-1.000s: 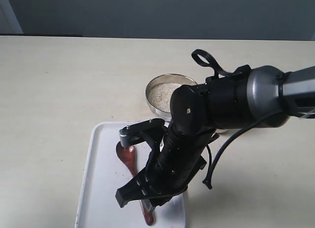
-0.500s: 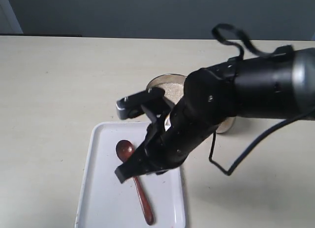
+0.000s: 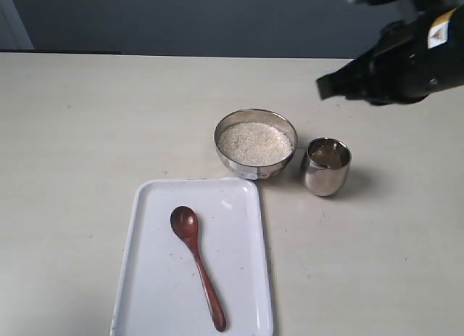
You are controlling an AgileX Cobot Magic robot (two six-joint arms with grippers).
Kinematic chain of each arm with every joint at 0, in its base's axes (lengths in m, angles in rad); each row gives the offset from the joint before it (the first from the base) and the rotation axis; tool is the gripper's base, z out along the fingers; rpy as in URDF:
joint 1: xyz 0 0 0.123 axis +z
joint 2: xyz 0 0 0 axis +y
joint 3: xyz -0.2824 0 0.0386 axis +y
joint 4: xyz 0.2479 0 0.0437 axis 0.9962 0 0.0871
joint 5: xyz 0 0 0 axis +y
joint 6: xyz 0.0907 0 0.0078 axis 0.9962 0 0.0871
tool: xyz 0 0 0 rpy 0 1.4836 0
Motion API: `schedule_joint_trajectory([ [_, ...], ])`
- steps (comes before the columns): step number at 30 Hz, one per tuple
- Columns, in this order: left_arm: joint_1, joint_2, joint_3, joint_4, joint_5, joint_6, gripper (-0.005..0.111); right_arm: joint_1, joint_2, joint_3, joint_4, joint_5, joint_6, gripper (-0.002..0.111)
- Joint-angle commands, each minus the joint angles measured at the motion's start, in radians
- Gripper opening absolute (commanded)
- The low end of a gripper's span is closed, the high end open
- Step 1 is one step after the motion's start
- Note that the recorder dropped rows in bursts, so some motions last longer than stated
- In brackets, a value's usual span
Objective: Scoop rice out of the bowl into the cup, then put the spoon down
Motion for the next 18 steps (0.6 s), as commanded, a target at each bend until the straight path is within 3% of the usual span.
schedule_joint_trajectory([
  [1,-0.007,-0.005,-0.002,0.0,-0.011,-0.005,0.001,-0.145,-0.035,0.025,0.049,-0.086,0.003,-0.001],
  [7,-0.007,-0.005,-0.002,0.0,-0.011,-0.005,0.001,-0.243,-0.06,0.147,0.049,-0.156,0.042,-0.001],
  [13,-0.007,-0.005,-0.002,0.0,-0.011,-0.005,0.001,-0.247,-0.077,0.283,0.053,-0.182,0.046,-0.001],
  [18,-0.007,-0.005,-0.002,0.0,-0.011,-0.005,0.001,-0.247,-0.077,0.298,0.053,-0.19,0.046,-0.001],
])
